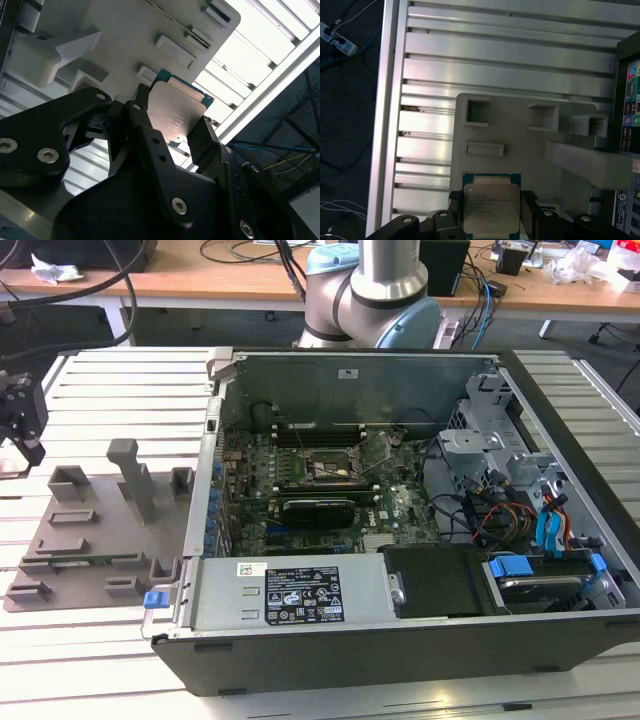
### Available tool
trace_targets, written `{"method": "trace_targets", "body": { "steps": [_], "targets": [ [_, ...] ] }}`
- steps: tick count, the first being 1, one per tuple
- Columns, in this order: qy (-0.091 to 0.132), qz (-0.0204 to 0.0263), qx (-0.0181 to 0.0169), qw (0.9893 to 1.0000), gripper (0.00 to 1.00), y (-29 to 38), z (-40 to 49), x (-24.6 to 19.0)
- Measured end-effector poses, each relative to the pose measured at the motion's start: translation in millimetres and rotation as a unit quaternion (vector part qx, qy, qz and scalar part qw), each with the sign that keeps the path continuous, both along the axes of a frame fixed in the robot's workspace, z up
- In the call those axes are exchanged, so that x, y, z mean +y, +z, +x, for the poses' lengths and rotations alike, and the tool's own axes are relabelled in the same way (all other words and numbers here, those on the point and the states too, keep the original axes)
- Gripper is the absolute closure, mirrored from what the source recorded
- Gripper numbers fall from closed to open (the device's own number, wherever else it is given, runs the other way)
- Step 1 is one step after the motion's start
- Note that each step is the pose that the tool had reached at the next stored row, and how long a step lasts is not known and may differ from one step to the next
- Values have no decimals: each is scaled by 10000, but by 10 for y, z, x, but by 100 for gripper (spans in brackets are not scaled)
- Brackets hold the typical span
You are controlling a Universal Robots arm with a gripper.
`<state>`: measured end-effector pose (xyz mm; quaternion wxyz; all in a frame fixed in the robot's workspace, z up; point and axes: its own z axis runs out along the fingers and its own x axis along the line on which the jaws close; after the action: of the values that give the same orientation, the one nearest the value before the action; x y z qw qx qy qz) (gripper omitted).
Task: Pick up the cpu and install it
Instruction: 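Pick up the cpu and move it towards the insertion slot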
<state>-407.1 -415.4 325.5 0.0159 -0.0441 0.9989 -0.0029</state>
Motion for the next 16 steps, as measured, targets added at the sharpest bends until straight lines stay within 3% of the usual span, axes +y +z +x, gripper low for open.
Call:
{"method": "trace_targets", "body": {
  "steps": [8,9,12,16],
  "targets": [
    [0,0,0,10000,45,125,0,0],
    [0,0,0,10000,45,176,0,0],
    [0,0,0,10000,45,219,0,0],
    [0,0,0,10000,45,353,0,0]
  ]
}}
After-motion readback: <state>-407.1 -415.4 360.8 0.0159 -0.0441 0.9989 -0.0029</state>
